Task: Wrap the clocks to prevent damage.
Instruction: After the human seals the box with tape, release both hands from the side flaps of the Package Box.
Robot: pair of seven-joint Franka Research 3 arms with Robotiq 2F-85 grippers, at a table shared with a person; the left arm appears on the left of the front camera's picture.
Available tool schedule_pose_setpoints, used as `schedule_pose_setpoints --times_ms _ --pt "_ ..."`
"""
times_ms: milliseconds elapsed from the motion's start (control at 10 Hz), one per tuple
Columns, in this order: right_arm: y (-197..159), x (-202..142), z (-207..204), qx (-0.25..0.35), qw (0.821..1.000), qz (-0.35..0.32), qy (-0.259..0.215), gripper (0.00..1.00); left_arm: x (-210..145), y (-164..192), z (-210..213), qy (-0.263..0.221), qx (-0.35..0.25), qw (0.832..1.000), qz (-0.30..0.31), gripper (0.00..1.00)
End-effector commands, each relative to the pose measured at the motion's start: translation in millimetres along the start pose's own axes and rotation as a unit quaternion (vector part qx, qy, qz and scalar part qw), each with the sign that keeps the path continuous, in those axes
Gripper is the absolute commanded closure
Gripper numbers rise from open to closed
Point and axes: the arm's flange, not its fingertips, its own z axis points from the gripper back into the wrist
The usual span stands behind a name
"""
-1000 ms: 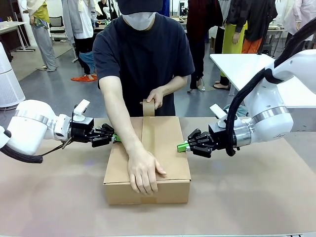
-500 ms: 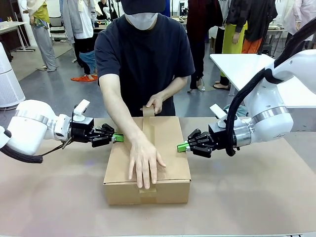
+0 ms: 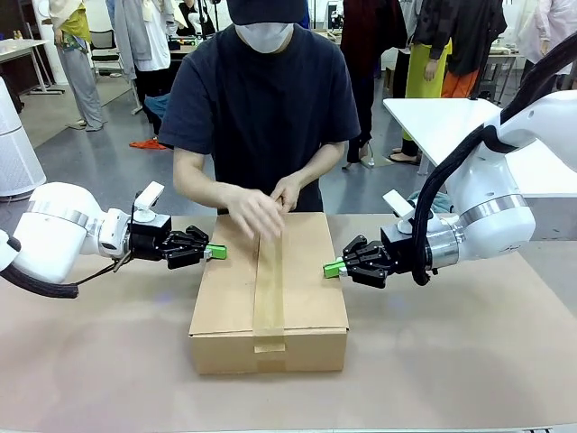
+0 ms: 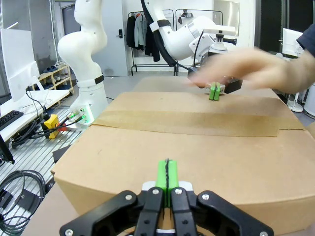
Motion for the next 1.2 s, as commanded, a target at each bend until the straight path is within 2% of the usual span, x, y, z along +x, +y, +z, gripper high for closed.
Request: schedule_pose_setpoints --times_ms 0,1100 --pt "-0.1 -2.3 -0.2 -0.004 1.0 -0.003 0.004 0.99 -2.7 0.2 0.0 0.005 0.001 1.0 0.001 1.0" --pt "-0.1 -2.3 -0.2 -0.004 1.0 -0.003 0.004 0.99 -2.7 0.2 0.0 0.005 0.001 1.0 0.001 1.0"
